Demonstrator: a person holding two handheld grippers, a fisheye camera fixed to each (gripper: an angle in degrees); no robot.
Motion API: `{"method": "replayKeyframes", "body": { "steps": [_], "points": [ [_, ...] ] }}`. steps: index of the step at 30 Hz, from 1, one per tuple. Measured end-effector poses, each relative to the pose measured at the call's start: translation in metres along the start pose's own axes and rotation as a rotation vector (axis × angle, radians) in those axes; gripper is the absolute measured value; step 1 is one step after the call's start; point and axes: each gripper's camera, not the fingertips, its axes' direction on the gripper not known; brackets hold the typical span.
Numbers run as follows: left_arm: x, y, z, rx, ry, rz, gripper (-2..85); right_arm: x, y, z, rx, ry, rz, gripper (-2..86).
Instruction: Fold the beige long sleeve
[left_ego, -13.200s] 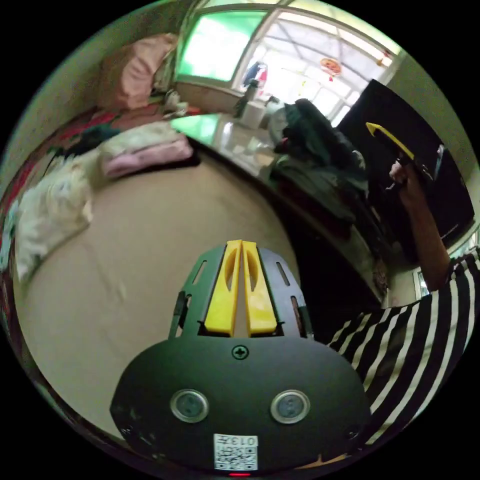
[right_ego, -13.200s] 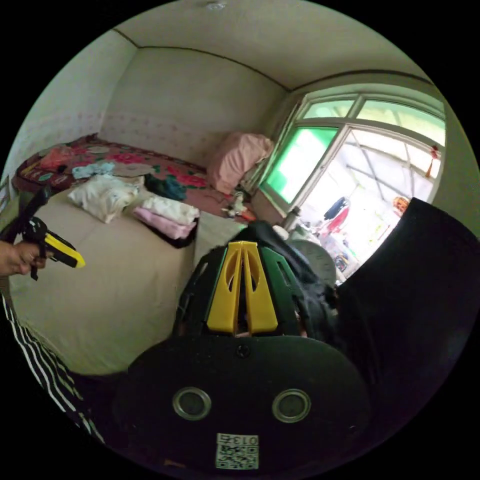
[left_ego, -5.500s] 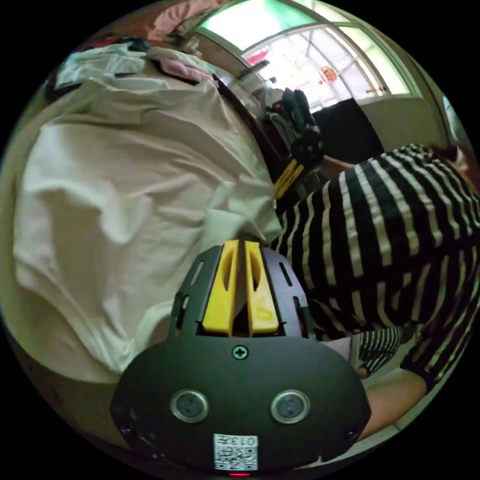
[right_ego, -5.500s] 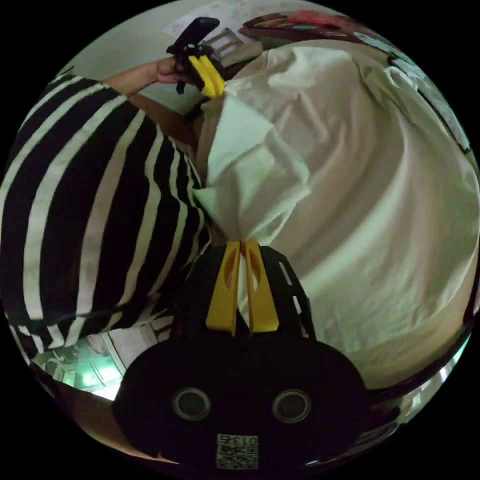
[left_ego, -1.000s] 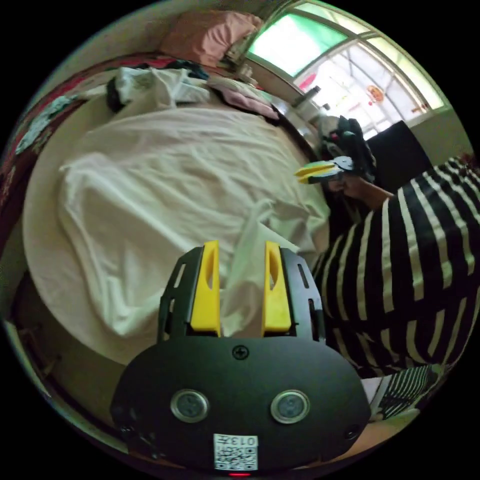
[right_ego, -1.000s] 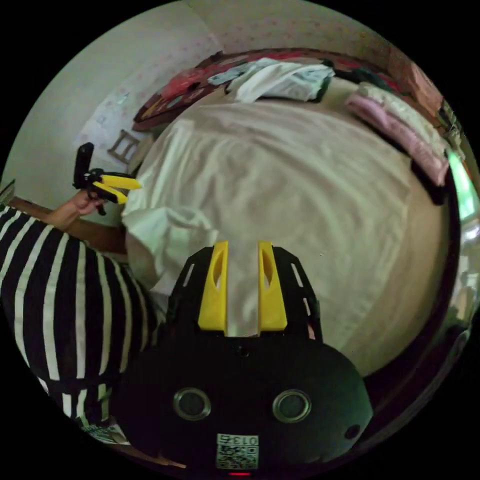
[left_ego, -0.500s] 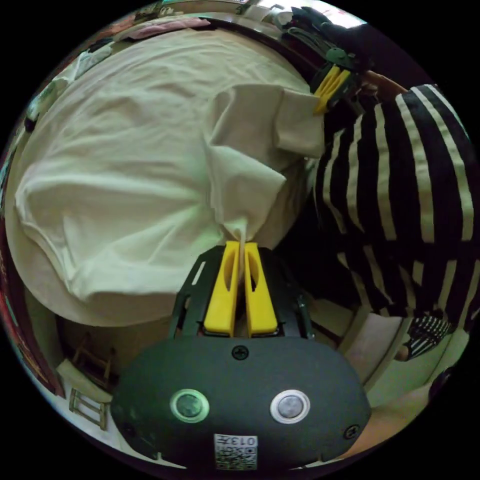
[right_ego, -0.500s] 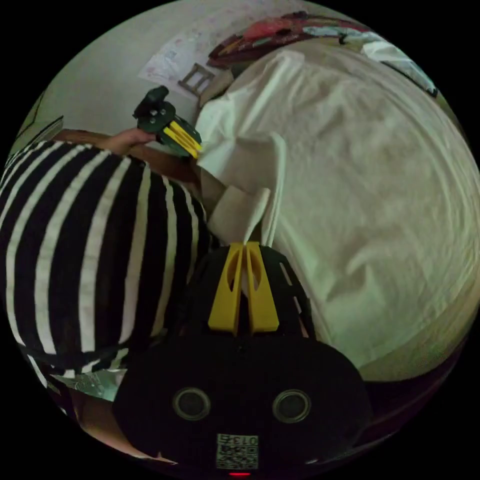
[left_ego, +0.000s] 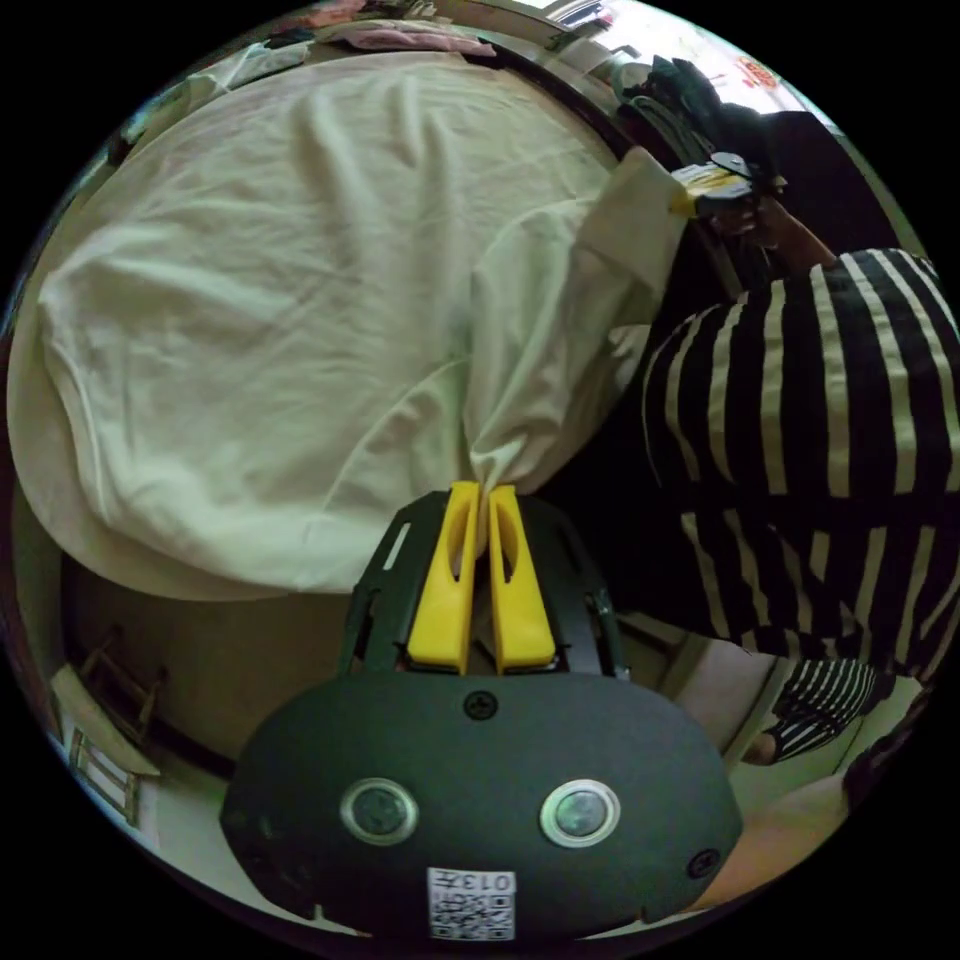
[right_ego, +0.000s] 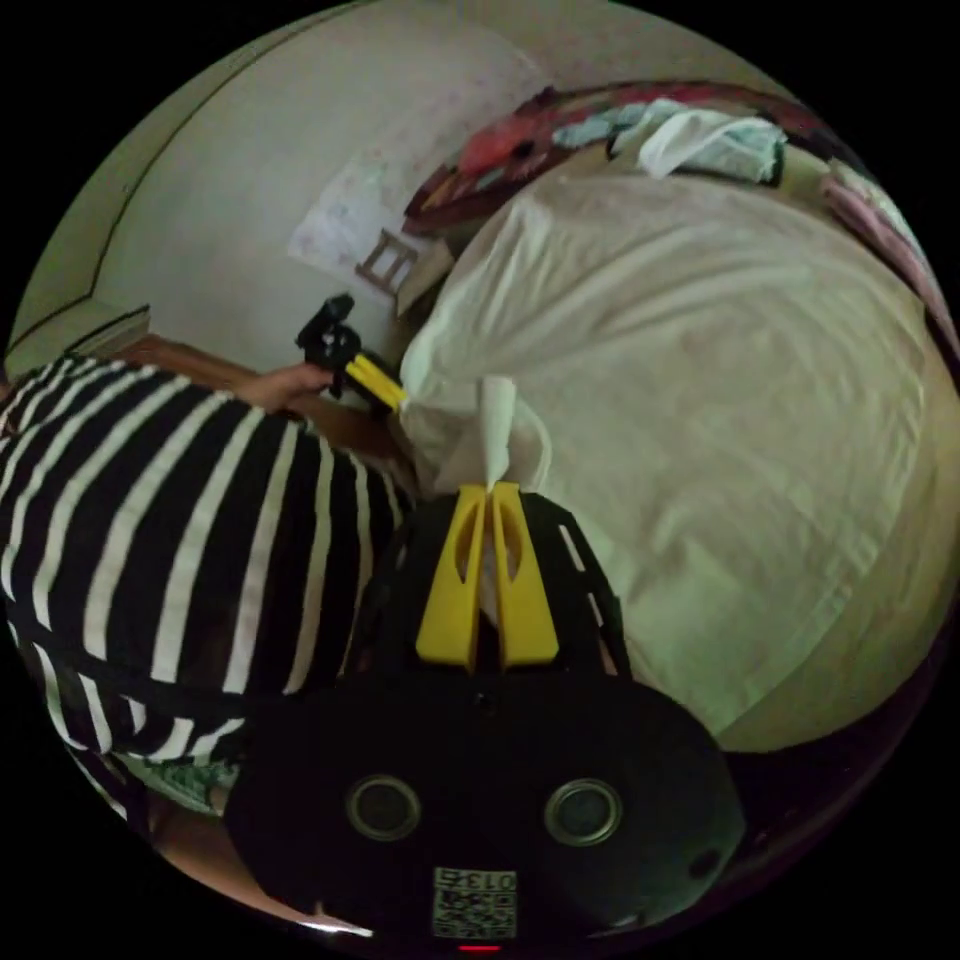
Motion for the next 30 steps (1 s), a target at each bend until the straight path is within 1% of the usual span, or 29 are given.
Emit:
{"method": "replayKeyframes", "body": {
  "steps": [1, 3, 5, 6, 7, 8, 11, 12, 14, 17, 20, 22, 24, 25, 26, 27, 29, 30],
  "points": [
    [0.001, -0.003, -0.009, 0.011, -0.007, -0.001, 0.7, 0.000, -0.001, -0.008, 0.042, 0.018, 0.004, 1.2],
    [0.003, -0.008, -0.020, 0.024, -0.018, 0.012, 0.8, -0.001, -0.004, -0.039, 0.201, 0.063, 0.039, 1.4],
    [0.005, -0.013, -0.030, 0.030, -0.034, 0.016, 1.0, 0.001, -0.004, -0.058, 0.291, 0.114, 0.085, 1.7],
    [0.005, -0.017, -0.038, 0.047, -0.042, 0.022, 1.2, 0.005, -0.007, -0.067, 0.330, 0.178, 0.121, 2.1],
    [0.004, -0.021, -0.044, 0.070, -0.039, 0.025, 1.4, 0.006, -0.010, -0.071, 0.339, 0.213, 0.134, 2.3],
    [0.003, -0.024, -0.047, 0.076, -0.035, 0.023, 1.5, 0.010, -0.018, -0.074, 0.310, 0.268, 0.147, 3.0],
    [0.004, -0.036, -0.046, 0.022, 0.011, 0.039, 2.8, 0.020, -0.025, -0.066, 0.077, 0.304, 0.190, 5.7],
    [0.008, -0.037, -0.040, -0.010, -0.010, 0.057, 3.9, 0.019, -0.014, -0.063, 0.035, 0.345, 0.202, 7.9],
    [0.013, -0.033, -0.033, -0.023, -0.059, 0.044, 6.0, 0.015, 0.013, -0.064, -0.004, 0.450, 0.243, 9.4],
    [0.021, -0.011, -0.028, 0.057, -0.055, -0.015, 8.8, 0.006, 0.071, -0.069, -0.036, 0.552, 0.318, 9.4],
    [0.037, 0.006, -0.011, 0.014, -0.122, -0.032, 11.0, 0.000, 0.120, -0.060, -0.112, 0.569, 0.425, 9.4],
    [0.052, 0.004, 0.005, -0.031, -0.187, -0.020, 11.4, -0.002, 0.137, -0.058, -0.110, 0.583, 0.495, 9.7],
    [0.060, -0.006, 0.015, -0.054, -0.248, -0.007, 10.3, -0.005, 0.146, -0.063, -0.018, 0.560, 0.577, 9.5],
    [0.062, -0.014, 0.022, -0.084, -0.283, -0.013, 7.2, -0.006, 0.146, -0.064, 0.000, 0.551, 0.589, 9.2],
    [0.062, -0.018, 0.025, -0.103, -0.298, -0.020, 5.7, -0.006, 0.143, -0.064, 0.019, 0.534, 0.602, 7.4],
    [0.063, -0.024, 0.025, -0.127, -0.364, -0.035, 3.4, -0.003, 0.139, -0.060, -0.015, 0.534, 0.631, 4.7],
    [0.061, -0.031, 0.025, -0.163, -0.334, -0.035, 1.3, -0.001, 0.134, -0.054, -0.088, 0.575, 0.658, 3.0],
    [0.060, -0.033, 0.020, -0.175, -0.283, -0.043, 0.6, -0.006, 0.131, -0.057, -0.082, 0.583, 0.626, 2.5]
  ]
}}
